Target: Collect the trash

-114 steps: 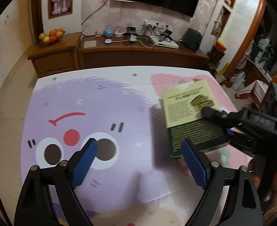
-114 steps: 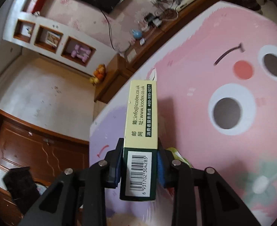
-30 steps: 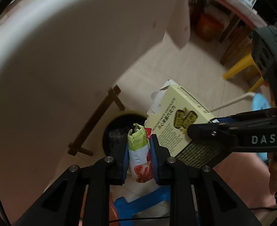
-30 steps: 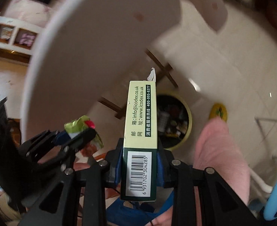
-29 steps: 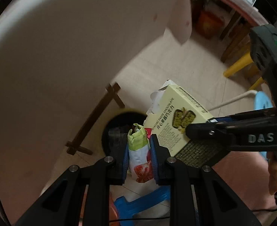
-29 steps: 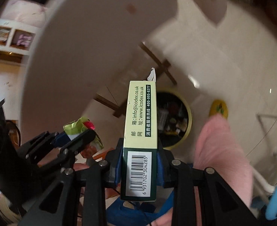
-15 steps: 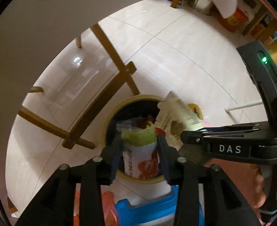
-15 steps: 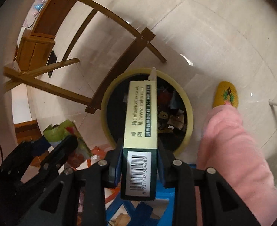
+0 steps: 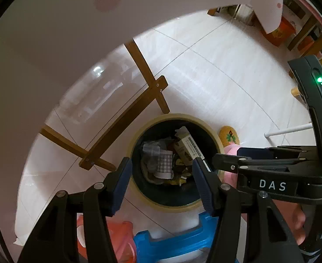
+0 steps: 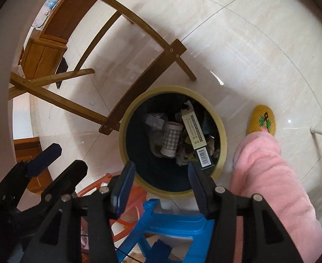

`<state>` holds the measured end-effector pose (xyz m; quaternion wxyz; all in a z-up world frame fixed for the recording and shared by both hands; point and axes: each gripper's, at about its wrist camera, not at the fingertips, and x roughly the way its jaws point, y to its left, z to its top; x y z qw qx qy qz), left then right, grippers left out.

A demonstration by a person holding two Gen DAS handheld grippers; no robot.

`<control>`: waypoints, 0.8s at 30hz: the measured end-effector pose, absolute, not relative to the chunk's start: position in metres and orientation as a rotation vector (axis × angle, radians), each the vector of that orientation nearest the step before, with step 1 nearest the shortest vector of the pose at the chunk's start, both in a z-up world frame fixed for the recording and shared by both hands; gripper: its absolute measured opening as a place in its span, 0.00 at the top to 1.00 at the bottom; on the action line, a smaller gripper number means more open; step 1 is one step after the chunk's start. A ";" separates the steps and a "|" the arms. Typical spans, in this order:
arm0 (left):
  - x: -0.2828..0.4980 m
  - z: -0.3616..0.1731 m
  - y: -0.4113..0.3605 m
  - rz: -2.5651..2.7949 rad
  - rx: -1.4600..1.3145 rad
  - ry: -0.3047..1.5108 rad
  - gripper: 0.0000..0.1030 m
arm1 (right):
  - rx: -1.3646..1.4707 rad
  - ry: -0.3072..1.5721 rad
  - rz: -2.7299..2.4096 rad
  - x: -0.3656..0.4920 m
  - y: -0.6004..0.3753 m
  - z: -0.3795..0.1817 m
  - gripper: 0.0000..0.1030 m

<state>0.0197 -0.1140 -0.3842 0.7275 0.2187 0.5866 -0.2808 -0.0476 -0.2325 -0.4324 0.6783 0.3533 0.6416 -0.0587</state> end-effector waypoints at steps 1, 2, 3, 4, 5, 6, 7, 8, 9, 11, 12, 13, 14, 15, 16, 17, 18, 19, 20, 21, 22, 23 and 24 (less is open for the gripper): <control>0.018 -0.379 -0.114 -0.621 0.476 1.292 0.46 | 0.788 1.434 -0.133 -0.048 -0.232 -0.429 0.50; 0.017 -0.376 -0.113 -0.622 0.472 1.291 0.46 | 0.785 1.428 -0.130 -0.049 -0.231 -0.425 0.50; 0.015 -0.370 -0.112 -0.623 0.467 1.287 0.46 | 0.781 1.420 -0.128 -0.051 -0.231 -0.420 0.50; 0.013 -0.366 -0.111 -0.624 0.464 1.282 0.46 | 0.778 1.414 -0.129 -0.052 -0.230 -0.416 0.50; 0.012 -0.362 -0.110 -0.623 0.461 1.280 0.46 | 0.773 1.410 -0.129 -0.052 -0.230 -0.414 0.50; 0.010 -0.356 -0.109 -0.621 0.456 1.280 0.46 | 0.766 1.405 -0.129 -0.053 -0.229 -0.410 0.50; 0.008 -0.352 -0.108 -0.621 0.449 1.281 0.46 | 0.757 1.399 -0.129 -0.054 -0.228 -0.405 0.50; 0.006 -0.347 -0.107 -0.620 0.442 1.282 0.46 | 0.747 1.395 -0.128 -0.055 -0.226 -0.401 0.50; 0.004 -0.340 -0.105 -0.620 0.433 1.283 0.46 | 0.738 1.390 -0.127 -0.056 -0.225 -0.396 0.50; 0.001 -0.329 -0.103 -0.621 0.421 1.286 0.46 | 0.719 1.377 -0.124 -0.058 -0.223 -0.386 0.50; -0.001 -0.321 -0.102 -0.619 0.415 1.287 0.46 | 0.708 1.371 -0.123 -0.059 -0.222 -0.380 0.50; -0.002 -0.316 -0.101 -0.616 0.412 1.290 0.46 | 0.701 1.367 -0.122 -0.060 -0.220 -0.375 0.50; -0.004 -0.309 -0.101 -0.609 0.413 1.297 0.46 | 0.691 1.361 -0.121 -0.062 -0.219 -0.369 0.50; -0.005 -0.303 -0.100 -0.603 0.412 1.303 0.46 | 0.678 1.357 -0.121 -0.064 -0.217 -0.361 0.49; -0.006 -0.296 -0.099 -0.599 0.403 1.308 0.46 | 0.668 1.358 -0.124 -0.065 -0.216 -0.357 0.48; -0.008 -0.287 -0.096 -0.595 0.386 1.308 0.46 | 0.648 1.362 -0.128 -0.067 -0.214 -0.350 0.48; -0.009 -0.280 -0.094 -0.590 0.372 1.306 0.46 | 0.631 1.365 -0.131 -0.068 -0.212 -0.344 0.46; -0.009 -0.272 -0.092 -0.587 0.358 1.301 0.46 | 0.613 1.365 -0.134 -0.070 -0.210 -0.337 0.45; -0.011 -0.261 -0.089 -0.582 0.349 1.279 0.46 | 0.597 1.360 -0.137 -0.072 -0.208 -0.328 0.45; -0.012 -0.255 -0.087 -0.575 0.353 1.262 0.46 | 0.591 1.355 -0.137 -0.074 -0.207 -0.322 0.45; -0.014 -0.244 -0.085 -0.561 0.363 1.227 0.46 | 0.588 1.348 -0.136 -0.076 -0.206 -0.315 0.44; -0.015 -0.236 -0.084 -0.549 0.368 1.199 0.46 | 0.583 1.343 -0.136 -0.078 -0.205 -0.307 0.44; -0.016 -0.227 -0.082 -0.537 0.372 1.171 0.46 | 0.576 1.339 -0.138 -0.079 -0.204 -0.301 0.44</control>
